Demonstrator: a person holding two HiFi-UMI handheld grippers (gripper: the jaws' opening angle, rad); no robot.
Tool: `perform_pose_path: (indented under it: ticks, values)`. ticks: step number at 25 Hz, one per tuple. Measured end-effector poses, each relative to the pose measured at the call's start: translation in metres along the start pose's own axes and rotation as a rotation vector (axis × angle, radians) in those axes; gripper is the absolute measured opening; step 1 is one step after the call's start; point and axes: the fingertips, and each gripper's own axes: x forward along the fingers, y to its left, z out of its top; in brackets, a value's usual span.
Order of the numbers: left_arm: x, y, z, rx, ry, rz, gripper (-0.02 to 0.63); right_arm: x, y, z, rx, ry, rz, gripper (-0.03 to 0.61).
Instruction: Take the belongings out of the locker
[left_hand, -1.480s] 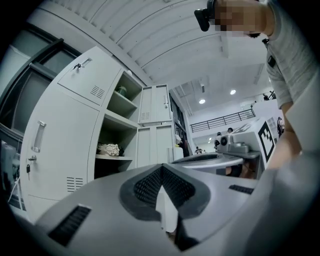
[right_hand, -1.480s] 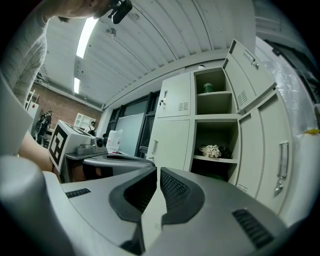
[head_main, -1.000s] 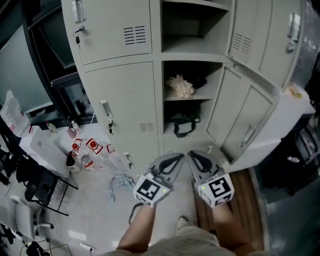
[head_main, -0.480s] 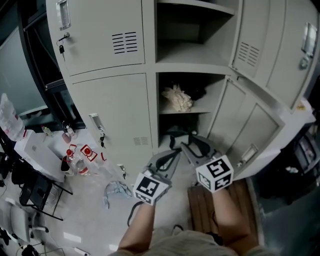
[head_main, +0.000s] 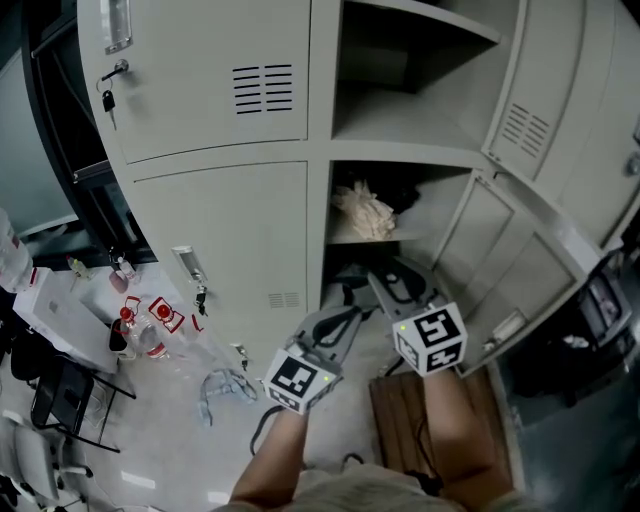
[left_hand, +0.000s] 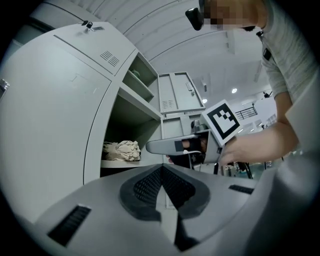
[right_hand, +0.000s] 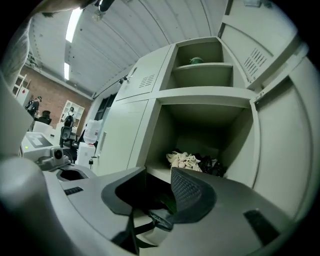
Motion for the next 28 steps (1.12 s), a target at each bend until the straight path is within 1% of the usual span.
perform_pose_path:
  ticks: [2, 5, 7, 9, 12, 16, 20, 23, 26, 28]
  values:
    - [0.002, 0.002, -0.001, 0.008, -0.006, -0.015, 0.003, 0.004, -0.002, 0.002, -0.017, 0.015, -0.009, 0.132]
    - [0.006, 0.003, -0.002, -0.013, -0.005, -0.036, 0.003, 0.011, -0.008, 0.001, -0.011, 0.036, -0.038, 0.132]
    - [0.010, 0.003, -0.005, -0.004, -0.002, -0.055, 0.003, 0.015, -0.014, -0.001, -0.014, 0.053, -0.060, 0.132]
    - [0.012, 0.004, -0.008, 0.000, 0.000, -0.066, 0.003, 0.019, -0.014, 0.000, -0.004, 0.066, -0.062, 0.132]
    - [0.012, 0.004, -0.005, -0.019, 0.005, -0.073, 0.003, 0.025, -0.020, -0.004, -0.005, 0.059, -0.076, 0.132]
    - [0.012, 0.007, -0.010, -0.009, 0.014, -0.086, 0.003, 0.031, -0.024, -0.004, -0.006, 0.063, -0.085, 0.132]
    - [0.013, 0.010, -0.010, -0.034, 0.014, -0.090, 0.003, 0.035, -0.029, 0.000, 0.001, 0.058, -0.087, 0.132]
    - [0.015, 0.012, -0.011, -0.023, 0.016, -0.094, 0.003, 0.038, -0.033, 0.004, -0.002, 0.057, -0.090, 0.132]
    - [0.017, 0.011, -0.010, -0.034, 0.014, -0.099, 0.003, 0.041, -0.039, 0.011, -0.012, 0.043, -0.098, 0.133]
    - [0.018, 0.012, -0.014, -0.009, 0.019, -0.107, 0.003, 0.044, -0.043, 0.016, -0.024, 0.028, -0.101, 0.133]
